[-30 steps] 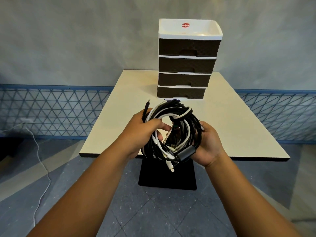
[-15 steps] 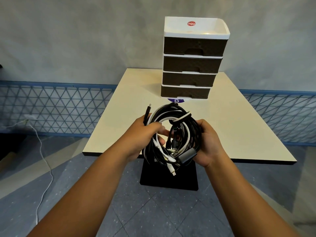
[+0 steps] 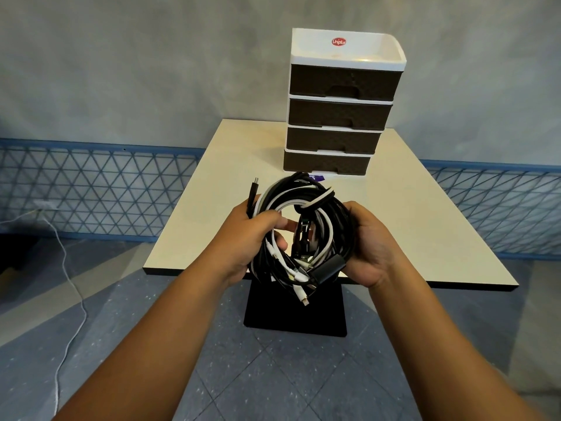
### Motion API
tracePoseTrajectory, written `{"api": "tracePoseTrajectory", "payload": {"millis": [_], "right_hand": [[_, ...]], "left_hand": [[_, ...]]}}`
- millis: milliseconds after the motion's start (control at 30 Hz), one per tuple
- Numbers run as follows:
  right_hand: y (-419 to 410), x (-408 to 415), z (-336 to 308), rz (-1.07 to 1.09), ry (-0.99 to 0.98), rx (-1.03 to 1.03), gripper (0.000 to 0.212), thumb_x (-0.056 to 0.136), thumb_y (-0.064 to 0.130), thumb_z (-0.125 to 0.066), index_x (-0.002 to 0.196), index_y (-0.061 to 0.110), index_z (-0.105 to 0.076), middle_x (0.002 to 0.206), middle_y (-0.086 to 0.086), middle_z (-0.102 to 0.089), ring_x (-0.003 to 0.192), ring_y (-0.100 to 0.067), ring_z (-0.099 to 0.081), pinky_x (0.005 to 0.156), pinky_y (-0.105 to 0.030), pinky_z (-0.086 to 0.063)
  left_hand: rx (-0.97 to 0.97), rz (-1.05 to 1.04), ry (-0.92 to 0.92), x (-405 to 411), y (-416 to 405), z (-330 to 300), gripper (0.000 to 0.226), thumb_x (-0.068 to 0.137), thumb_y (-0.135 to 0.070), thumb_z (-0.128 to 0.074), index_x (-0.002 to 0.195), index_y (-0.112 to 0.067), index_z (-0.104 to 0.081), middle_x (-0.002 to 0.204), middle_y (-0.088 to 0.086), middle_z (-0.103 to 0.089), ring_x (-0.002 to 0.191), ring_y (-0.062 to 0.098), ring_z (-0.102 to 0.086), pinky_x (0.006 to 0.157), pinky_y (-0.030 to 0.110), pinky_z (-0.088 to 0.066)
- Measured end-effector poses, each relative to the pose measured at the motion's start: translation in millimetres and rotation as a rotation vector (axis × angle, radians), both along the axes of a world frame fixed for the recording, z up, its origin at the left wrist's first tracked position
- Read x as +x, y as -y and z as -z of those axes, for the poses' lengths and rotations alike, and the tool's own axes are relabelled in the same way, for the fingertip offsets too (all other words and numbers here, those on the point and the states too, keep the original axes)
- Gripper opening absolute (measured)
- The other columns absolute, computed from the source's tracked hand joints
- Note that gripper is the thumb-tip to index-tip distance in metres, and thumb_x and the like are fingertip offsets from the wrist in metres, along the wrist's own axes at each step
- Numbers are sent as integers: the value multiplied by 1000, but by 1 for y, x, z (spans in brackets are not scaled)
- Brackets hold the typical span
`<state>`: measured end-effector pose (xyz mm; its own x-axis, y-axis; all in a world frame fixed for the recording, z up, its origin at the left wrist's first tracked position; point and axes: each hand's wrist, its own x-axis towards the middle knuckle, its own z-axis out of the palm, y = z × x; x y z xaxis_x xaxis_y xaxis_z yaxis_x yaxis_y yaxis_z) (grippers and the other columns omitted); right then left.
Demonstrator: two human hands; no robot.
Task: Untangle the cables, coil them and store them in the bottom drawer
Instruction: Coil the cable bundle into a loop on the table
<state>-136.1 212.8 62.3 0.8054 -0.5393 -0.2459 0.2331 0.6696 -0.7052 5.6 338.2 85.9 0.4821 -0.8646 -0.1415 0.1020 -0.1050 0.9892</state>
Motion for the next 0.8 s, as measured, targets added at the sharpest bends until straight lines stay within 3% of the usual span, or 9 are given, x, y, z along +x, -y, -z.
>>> {"api": "tracePoseTrajectory", "payload": {"millis": [33, 100, 267, 400, 533, 600, 700, 767, 800], "right_hand": [[0, 0, -1, -17, -13, -18, 54, 87, 29, -54, 132, -1, -53, 137, -28, -50, 130, -42, -46, 111, -53, -34], [-1, -1, -2, -34, -34, -69, 44, 89, 33, -49, 119, 3, -62, 118, -21, -59, 111, -35, -55, 99, -48, -43], [-8, 0, -6, -26, -75, -122, 41, 86, 34, -54, 110, 3, -67, 108, -19, -66, 93, -29, -66, 90, -44, -51], [-13, 3, -9, 8, -96, -126, 36, 96, 29, -50, 108, 1, -69, 107, -19, -71, 87, -29, -70, 80, -42, -59], [-14, 8, -6, 38, -189, -191, 42, 95, 30, -56, 120, -3, -64, 117, -25, -67, 98, -32, -66, 95, -49, -52], [-12, 8, -5, 58, -283, -267, 40, 95, 33, -59, 115, 0, -68, 111, -23, -69, 91, -30, -67, 89, -45, -54], [-8, 6, -6, 81, -592, -542, 49, 92, 51, -58, 97, 5, -73, 98, -17, -74, 92, -33, -69, 88, -39, -55], [-6, 2, -6, 243, -877, -933, 49, 93, 54, -55, 79, 10, -68, 77, -10, -70, 80, -29, -65, 75, -32, -51], [-10, -2, -7, 392, -930, -1111, 43, 95, 50, -54, 77, 12, -65, 72, -4, -65, 74, -23, -62, 67, -30, -46]], "left_hand": [[-2, 3, 19, 0, 0, 0, 23, 91, -7, -54, 112, -5, -64, 62, 2, -68, 57, 18, -60, 52, 28, -50], [3, 19, 34, -1, -1, -1, 19, 92, -6, -55, 108, -10, -64, 59, -2, -66, 54, 15, -60, 51, 27, -49], [54, 39, 7, 3, -4, -3, 11, 92, -11, -60, 102, -10, -64, 58, 4, -61, 49, 14, -59, 46, 24, -48], [55, 3, 38, 9, -5, 2, 11, 87, -11, -68, 98, -10, -66, 57, 7, -59, 52, 18, -59, 49, 27, -50], [72, -41, -33, 13, -5, 15, 17, 84, -9, -71, 100, -4, -69, 56, 9, -57, 52, 22, -55, 62, 35, -50], [69, -38, -78, 14, -6, 22, 18, 83, -8, -72, 100, -2, -70, 58, 10, -56, 50, 20, -54, 64, 35, -49], [71, -73, -136, 15, -8, 28, 15, 84, -9, -71, 97, -2, -71, 52, 7, -54, 50, 20, -54, 57, 29, -49], [58, -131, -138, 15, -9, 30, 9, 85, -8, -69, 93, -4, -71, 49, 6, -55, 51, 21, -54, 53, 27, -49], [42, -167, -130, 14, -8, 30, 9, 85, -8, -69, 93, -5, -71, 49, 6, -55, 50, 21, -54, 53, 27, -49]]}}
